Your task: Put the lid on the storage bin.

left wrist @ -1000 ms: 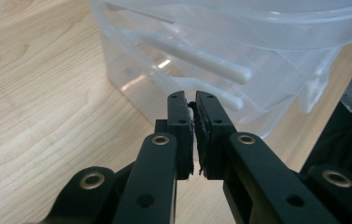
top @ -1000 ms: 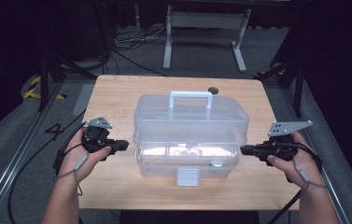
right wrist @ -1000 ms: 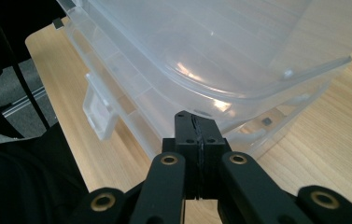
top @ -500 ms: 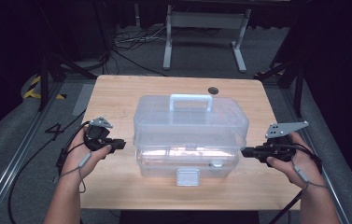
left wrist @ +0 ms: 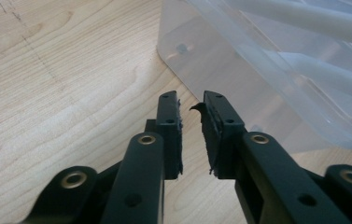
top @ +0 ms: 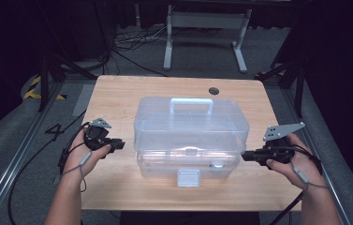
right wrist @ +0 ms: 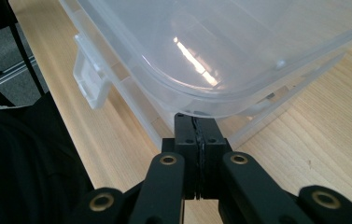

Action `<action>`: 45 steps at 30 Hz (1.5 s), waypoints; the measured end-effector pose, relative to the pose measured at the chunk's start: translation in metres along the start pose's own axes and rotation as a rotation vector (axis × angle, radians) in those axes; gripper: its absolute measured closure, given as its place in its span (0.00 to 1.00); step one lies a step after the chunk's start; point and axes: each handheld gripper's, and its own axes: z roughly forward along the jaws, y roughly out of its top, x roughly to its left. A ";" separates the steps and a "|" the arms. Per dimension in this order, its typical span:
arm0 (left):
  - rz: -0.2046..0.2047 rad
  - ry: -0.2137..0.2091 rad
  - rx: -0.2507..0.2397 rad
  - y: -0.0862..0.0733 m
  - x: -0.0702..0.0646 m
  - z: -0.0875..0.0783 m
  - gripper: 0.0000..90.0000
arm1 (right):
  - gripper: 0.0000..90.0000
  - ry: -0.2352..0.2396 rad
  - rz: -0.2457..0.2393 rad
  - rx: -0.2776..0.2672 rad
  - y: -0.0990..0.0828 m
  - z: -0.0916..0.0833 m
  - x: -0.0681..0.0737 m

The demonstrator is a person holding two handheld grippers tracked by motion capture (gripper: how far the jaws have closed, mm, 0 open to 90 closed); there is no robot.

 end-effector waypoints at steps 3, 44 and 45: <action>-0.001 -0.005 -0.007 -0.001 0.002 0.003 0.80 | 1.00 -0.001 -0.003 0.013 0.000 0.001 0.000; -0.013 0.030 -0.041 -0.006 0.011 0.012 0.54 | 0.99 0.007 -0.031 0.168 -0.003 0.020 -0.001; -0.012 0.028 -0.041 -0.006 0.011 0.012 0.54 | 0.99 0.007 -0.031 0.170 -0.003 0.020 -0.001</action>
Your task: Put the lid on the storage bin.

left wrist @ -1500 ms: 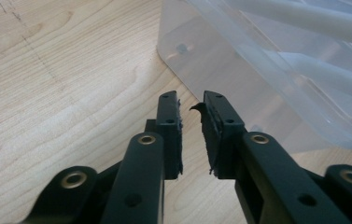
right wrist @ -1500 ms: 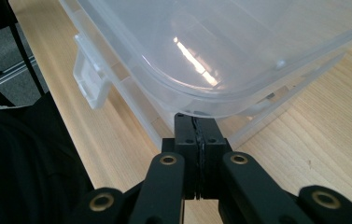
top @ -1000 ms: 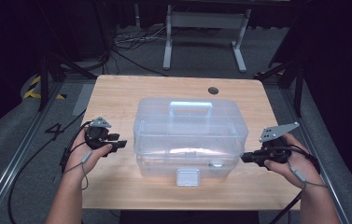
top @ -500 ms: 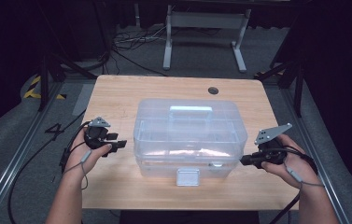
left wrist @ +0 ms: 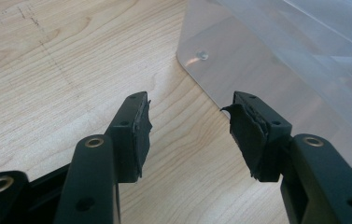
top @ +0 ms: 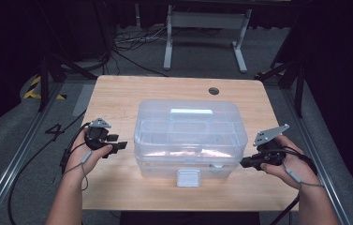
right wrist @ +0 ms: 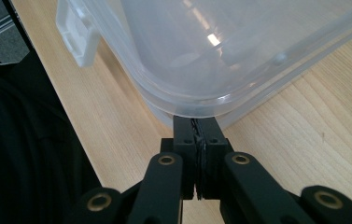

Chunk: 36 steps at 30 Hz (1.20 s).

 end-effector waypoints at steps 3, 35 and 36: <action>-0.004 -0.002 0.001 0.000 0.000 0.000 0.54 | 0.99 0.002 0.004 0.009 0.000 0.001 0.000; -0.009 -0.020 0.013 -0.001 0.000 0.004 0.52 | 0.95 0.072 0.011 0.045 -0.007 0.009 -0.007; -0.009 -0.019 0.012 -0.001 0.000 0.004 0.51 | 0.94 0.072 0.011 0.044 -0.007 0.008 -0.007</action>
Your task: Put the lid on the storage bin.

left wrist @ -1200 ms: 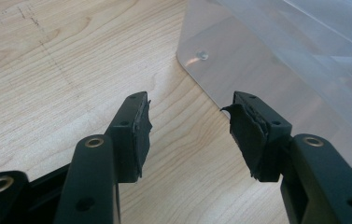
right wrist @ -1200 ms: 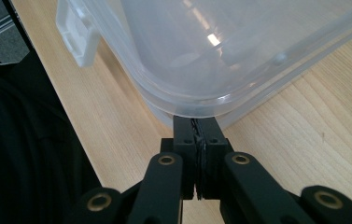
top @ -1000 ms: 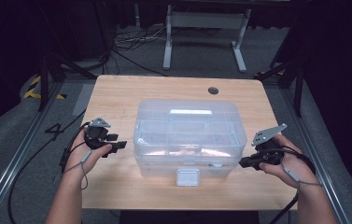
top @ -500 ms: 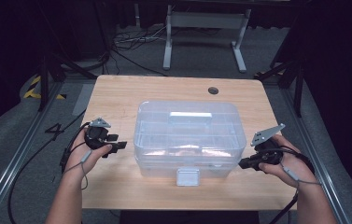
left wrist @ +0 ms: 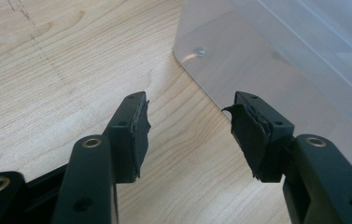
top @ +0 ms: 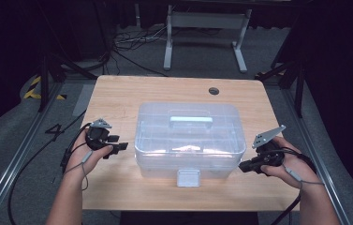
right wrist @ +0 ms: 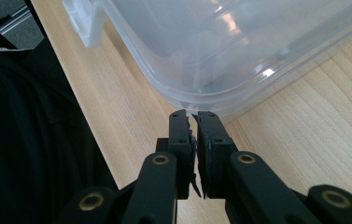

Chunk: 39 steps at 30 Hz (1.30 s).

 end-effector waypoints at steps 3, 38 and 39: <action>-0.007 0.003 -0.005 0.000 0.000 0.000 0.49 | 0.93 0.005 0.002 -0.005 -0.001 -0.001 0.000; -0.022 0.046 -0.087 -0.033 0.000 -0.028 0.44 | 0.75 -0.266 0.143 -0.627 0.004 -0.060 -0.046; -0.017 0.047 -0.086 -0.033 0.000 -0.028 0.44 | 0.75 -0.276 0.150 -0.621 0.002 -0.059 -0.050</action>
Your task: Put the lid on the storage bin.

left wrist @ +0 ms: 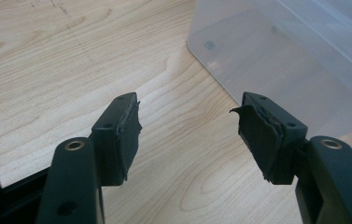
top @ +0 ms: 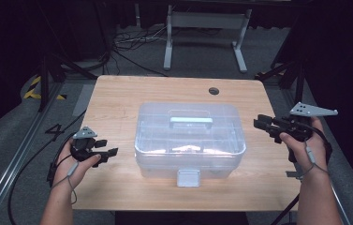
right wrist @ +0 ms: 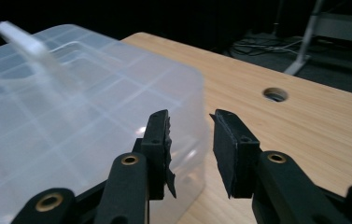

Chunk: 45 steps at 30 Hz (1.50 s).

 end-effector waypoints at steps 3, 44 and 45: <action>0.001 0.004 0.002 0.000 0.000 0.002 0.43 | 0.70 -0.034 0.002 -0.004 -0.005 0.004 -0.008; 0.015 0.005 0.029 0.001 0.014 0.032 0.39 | 0.40 -0.066 -0.022 0.202 -0.095 0.075 -0.074; 0.015 0.005 0.029 0.001 0.014 0.032 0.39 | 0.40 -0.066 -0.022 0.202 -0.095 0.075 -0.074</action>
